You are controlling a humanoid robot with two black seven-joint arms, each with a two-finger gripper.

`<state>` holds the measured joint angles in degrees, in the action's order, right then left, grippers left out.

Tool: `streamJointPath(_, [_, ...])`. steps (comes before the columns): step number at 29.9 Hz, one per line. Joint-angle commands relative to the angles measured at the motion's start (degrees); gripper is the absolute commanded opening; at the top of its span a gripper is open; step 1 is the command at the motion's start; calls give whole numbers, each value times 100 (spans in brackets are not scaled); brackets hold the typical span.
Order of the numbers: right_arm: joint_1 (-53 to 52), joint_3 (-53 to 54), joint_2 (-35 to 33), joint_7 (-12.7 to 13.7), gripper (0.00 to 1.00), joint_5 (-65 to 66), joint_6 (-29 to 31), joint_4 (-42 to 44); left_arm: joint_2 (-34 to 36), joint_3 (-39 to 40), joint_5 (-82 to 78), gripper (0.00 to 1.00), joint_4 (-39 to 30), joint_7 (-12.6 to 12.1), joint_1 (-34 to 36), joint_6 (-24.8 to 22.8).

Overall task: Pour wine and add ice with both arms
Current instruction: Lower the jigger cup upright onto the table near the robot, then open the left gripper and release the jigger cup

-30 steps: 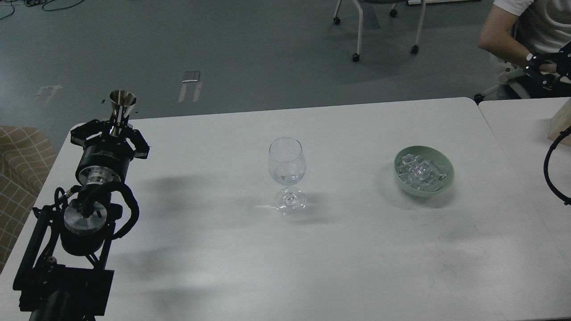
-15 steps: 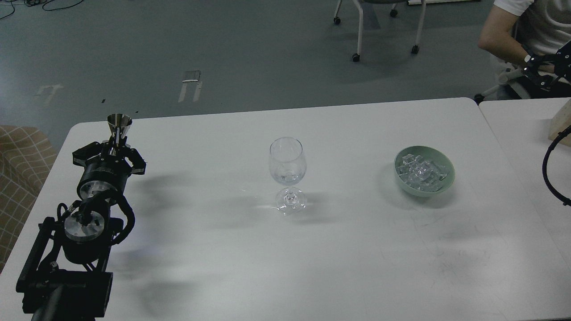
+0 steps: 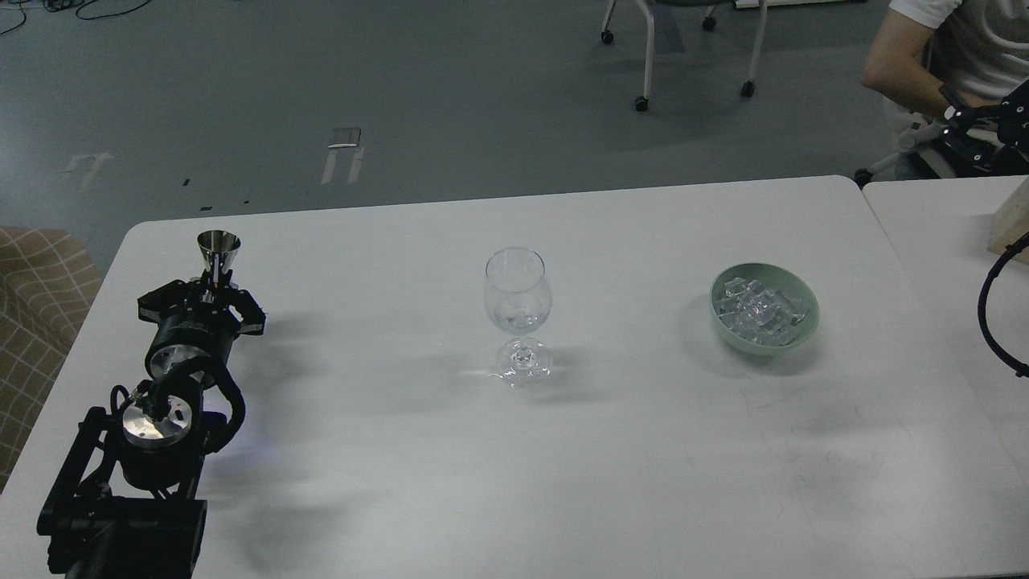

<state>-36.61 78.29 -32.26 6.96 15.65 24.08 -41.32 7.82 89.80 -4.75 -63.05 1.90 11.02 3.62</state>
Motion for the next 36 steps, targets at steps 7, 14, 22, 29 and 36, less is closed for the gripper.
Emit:
streamJointPath(7, [5,-6,9,-2,100,0,1,1,-9,-7,0,0,117,12,32,-54])
streamJointPath(14, [-4,3,0,-2,100,9,1,1,-9,-16,-8,11,179,47,32,-54])
streamJointPath(22, [-21,-182,9,-2,100,0,1,1,-9,-16,-8,13,196,100,32,-54])
streamJointPath(29, [-39,-191,0,-2,100,0,1,1,9,-16,-8,19,267,144,23,-72])
streamJointPath(36, [-21,-191,0,-2,100,0,1,1,18,-24,-9,23,267,135,23,-151])
